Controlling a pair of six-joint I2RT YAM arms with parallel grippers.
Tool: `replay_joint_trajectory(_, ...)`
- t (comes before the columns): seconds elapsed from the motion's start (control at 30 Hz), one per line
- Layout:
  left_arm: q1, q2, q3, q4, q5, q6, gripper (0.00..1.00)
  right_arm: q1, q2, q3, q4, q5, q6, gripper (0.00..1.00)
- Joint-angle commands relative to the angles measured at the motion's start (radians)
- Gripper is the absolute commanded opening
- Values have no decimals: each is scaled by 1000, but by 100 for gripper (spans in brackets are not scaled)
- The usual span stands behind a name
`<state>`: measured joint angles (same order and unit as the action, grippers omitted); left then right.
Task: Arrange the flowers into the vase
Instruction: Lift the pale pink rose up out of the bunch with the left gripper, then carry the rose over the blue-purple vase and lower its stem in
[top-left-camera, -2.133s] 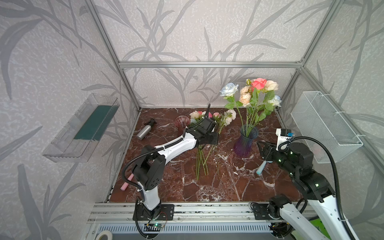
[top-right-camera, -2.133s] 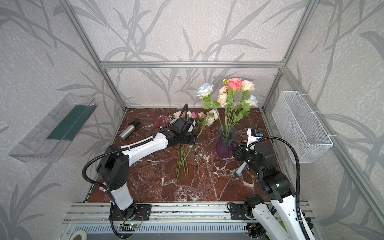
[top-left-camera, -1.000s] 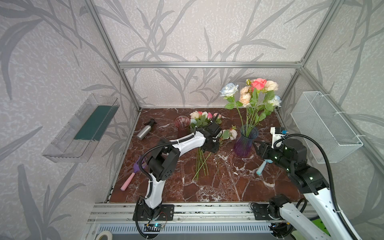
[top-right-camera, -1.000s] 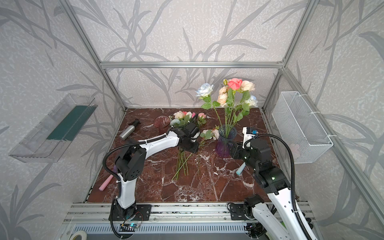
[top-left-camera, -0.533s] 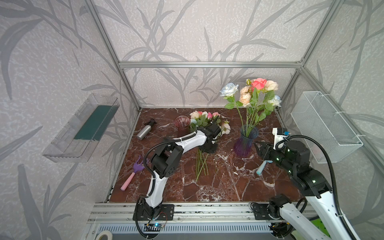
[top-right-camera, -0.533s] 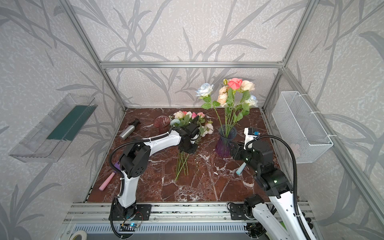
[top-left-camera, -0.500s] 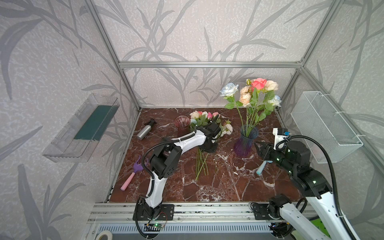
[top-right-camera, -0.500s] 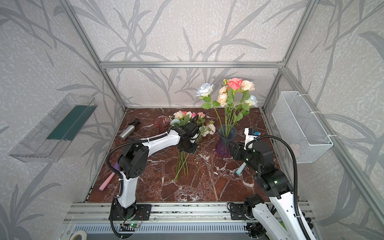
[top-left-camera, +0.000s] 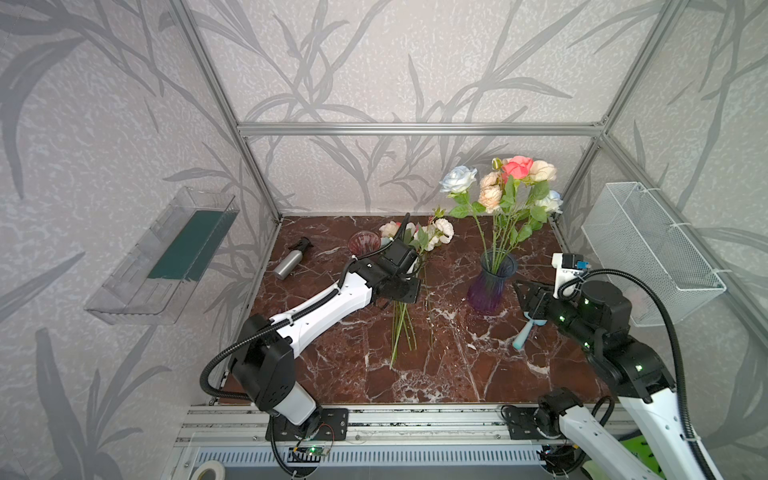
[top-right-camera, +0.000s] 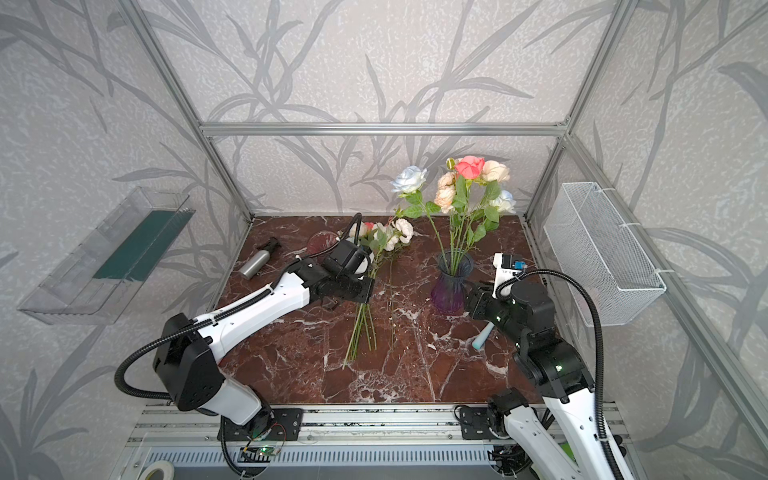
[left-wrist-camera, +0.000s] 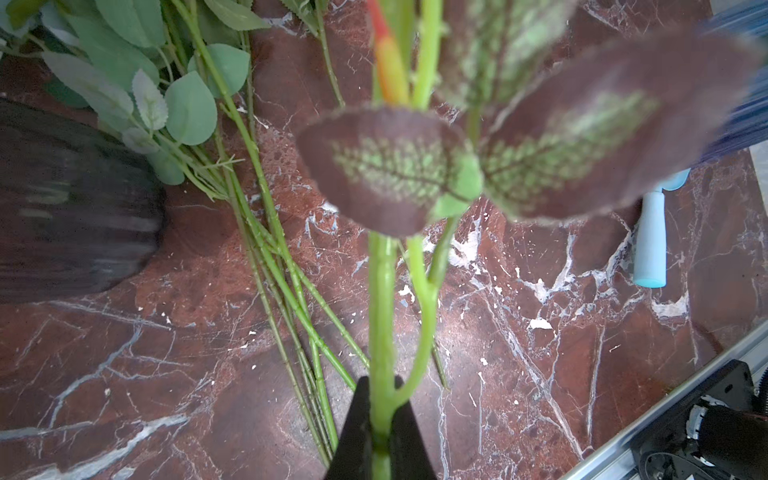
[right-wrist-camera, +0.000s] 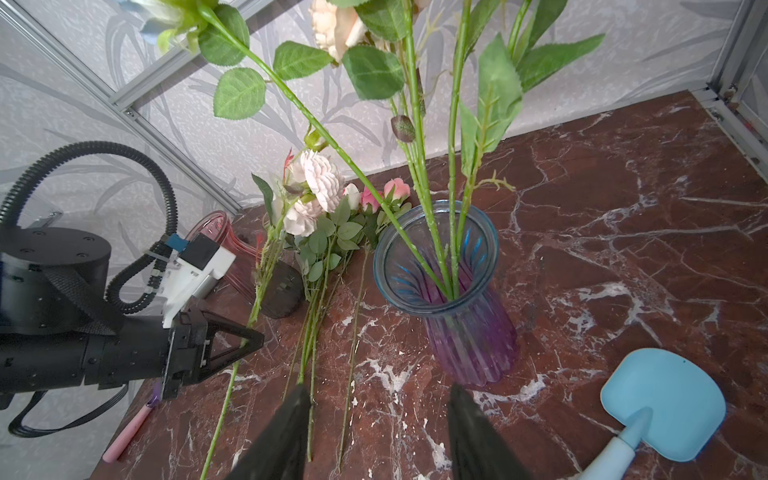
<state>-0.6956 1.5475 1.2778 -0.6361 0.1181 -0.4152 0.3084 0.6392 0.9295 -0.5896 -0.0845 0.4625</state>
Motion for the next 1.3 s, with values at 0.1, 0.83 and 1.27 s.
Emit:
replay_joint_trajectory(0.1, 4, -238, -187, 288, 4, -12, 0, -3, -1, 40, -13, -21, -2, 53)
replay_joint_trajectory(0.83, -155, -391, -179, 1091, 38, 310, 0, -3, 13, 26, 5, 149, -9, 53)
replay_joint_trajectory(1.27, -214, 302, 473, 1238, 74, 322, 0, -16, -5, 25, -5, 307, 4, 53)
